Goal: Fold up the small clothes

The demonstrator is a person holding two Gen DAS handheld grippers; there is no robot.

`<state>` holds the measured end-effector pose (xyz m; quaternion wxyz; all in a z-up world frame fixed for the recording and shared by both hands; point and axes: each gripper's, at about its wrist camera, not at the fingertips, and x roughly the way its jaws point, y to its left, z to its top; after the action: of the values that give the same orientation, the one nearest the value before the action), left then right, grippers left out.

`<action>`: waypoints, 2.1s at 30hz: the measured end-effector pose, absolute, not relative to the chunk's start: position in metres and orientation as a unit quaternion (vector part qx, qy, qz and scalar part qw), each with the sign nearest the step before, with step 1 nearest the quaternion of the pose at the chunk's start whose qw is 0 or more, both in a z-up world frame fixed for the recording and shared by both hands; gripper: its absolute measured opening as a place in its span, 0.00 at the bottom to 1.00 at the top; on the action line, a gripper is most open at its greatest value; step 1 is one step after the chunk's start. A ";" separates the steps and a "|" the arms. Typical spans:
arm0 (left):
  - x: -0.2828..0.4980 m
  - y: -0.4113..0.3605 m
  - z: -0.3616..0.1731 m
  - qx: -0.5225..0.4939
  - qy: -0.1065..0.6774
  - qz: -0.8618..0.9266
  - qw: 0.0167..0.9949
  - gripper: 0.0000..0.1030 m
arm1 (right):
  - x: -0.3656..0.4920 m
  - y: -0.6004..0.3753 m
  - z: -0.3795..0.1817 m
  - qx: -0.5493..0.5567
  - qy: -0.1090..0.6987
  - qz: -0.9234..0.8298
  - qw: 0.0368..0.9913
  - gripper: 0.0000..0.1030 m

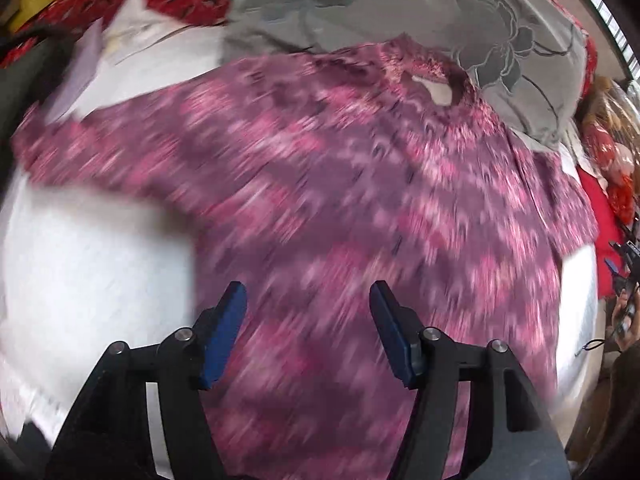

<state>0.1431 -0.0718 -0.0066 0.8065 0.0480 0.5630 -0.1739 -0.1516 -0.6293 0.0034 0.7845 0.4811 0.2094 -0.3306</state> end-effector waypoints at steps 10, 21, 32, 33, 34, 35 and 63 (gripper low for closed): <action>0.187 -0.151 -0.022 0.027 0.559 -0.221 0.798 0.61 | -0.099 -0.687 -0.030 0.509 0.161 -0.342 0.773 0.31; 0.190 -0.145 -0.037 0.038 0.556 -0.206 0.805 0.63 | -0.134 -0.685 0.009 0.427 0.166 -0.405 0.791 0.03; 0.196 -0.122 -0.028 -0.033 0.584 -0.219 0.781 0.63 | -0.065 -0.565 0.048 0.391 0.173 -0.226 0.875 0.03; 0.198 -0.116 -0.028 -0.044 0.588 -0.222 0.777 0.63 | -0.054 -0.552 0.047 0.392 0.181 -0.209 0.877 0.03; 0.199 -0.112 -0.027 -0.051 0.590 -0.225 0.774 0.63 | -0.043 -0.538 0.048 0.391 0.189 -0.195 0.880 0.03; 0.200 -0.107 -0.027 -0.061 0.593 -0.230 0.769 0.63 | -0.033 -0.528 0.046 0.386 0.196 -0.186 0.882 0.03; 0.224 -0.001 0.013 -0.135 0.584 -0.318 0.734 0.64 | 0.174 -0.166 -0.034 0.299 0.410 0.068 0.859 0.09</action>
<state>0.2239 -0.0009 0.0135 0.7343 -0.1355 0.5844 -0.3178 0.1742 -0.1665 -0.0343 0.8591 0.2990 0.4098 0.0681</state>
